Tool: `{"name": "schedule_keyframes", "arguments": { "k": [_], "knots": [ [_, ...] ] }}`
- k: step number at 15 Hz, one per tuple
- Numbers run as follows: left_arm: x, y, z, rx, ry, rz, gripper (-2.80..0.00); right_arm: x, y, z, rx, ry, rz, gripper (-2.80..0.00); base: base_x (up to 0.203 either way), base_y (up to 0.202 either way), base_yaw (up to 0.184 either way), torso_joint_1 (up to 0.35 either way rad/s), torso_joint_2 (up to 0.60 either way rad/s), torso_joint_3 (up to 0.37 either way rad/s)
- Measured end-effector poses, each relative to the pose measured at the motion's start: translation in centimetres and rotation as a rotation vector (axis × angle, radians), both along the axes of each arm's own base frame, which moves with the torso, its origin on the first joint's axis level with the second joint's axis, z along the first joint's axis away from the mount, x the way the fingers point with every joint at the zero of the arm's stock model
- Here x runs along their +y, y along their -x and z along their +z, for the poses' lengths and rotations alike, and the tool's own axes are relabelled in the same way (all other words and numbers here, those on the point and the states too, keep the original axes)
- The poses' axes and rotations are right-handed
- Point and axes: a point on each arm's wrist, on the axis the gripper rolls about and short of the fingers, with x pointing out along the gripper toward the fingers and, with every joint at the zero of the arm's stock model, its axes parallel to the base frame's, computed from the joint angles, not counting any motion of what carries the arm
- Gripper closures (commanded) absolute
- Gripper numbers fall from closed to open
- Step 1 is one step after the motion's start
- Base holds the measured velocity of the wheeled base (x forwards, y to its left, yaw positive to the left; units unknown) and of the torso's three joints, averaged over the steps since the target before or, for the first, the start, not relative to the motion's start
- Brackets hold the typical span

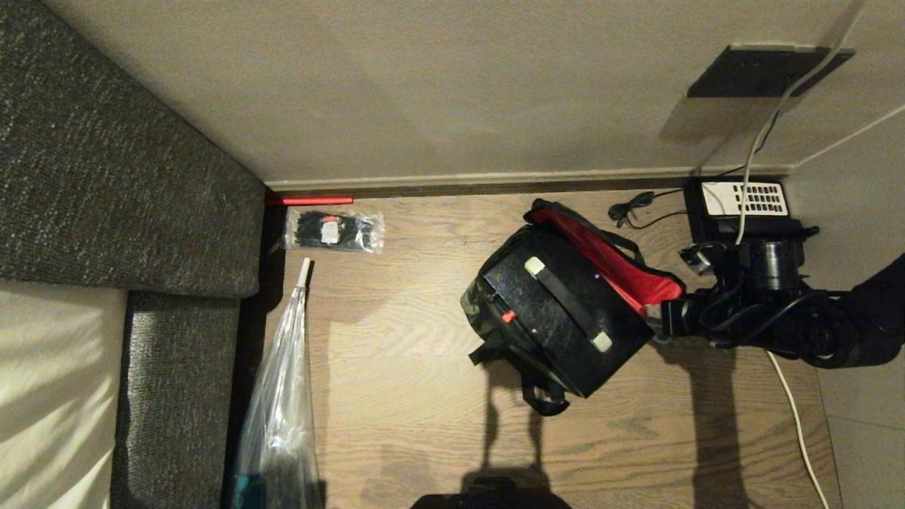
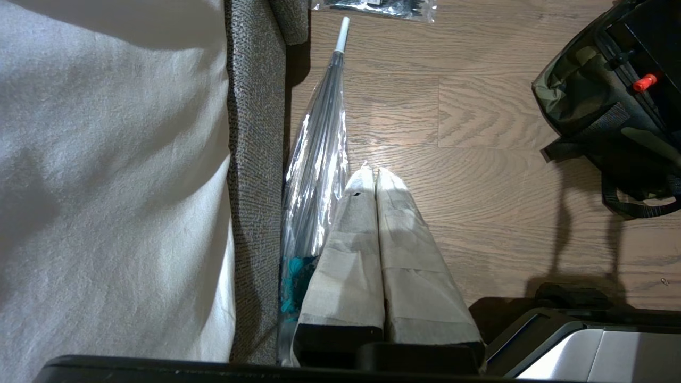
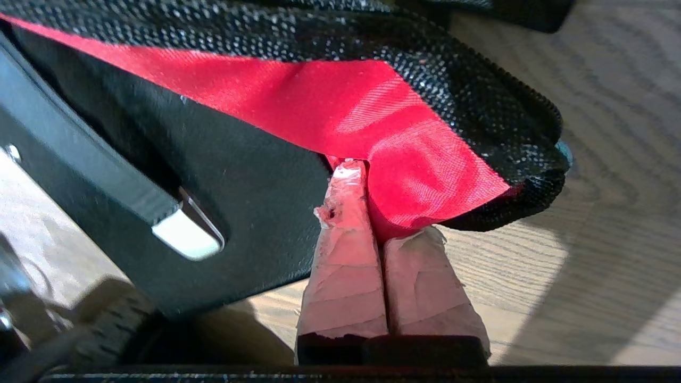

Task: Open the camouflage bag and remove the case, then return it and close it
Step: Close the top of the storage box

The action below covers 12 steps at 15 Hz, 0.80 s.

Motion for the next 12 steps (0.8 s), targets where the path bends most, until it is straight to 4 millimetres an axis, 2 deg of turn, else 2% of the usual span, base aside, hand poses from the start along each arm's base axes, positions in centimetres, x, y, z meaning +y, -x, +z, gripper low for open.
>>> {"name": "schedule_keyframes", "arguments": {
  "k": [12],
  "knots": [
    [0.0, 0.0, 0.0, 0.0, -0.001, 0.0, 0.0, 0.03, -0.16, -0.74, -0.008, 0.052, 0.039, 0.0, 0.0, 0.0, 0.0, 0.0, 0.0, 0.0]
  ]
}}
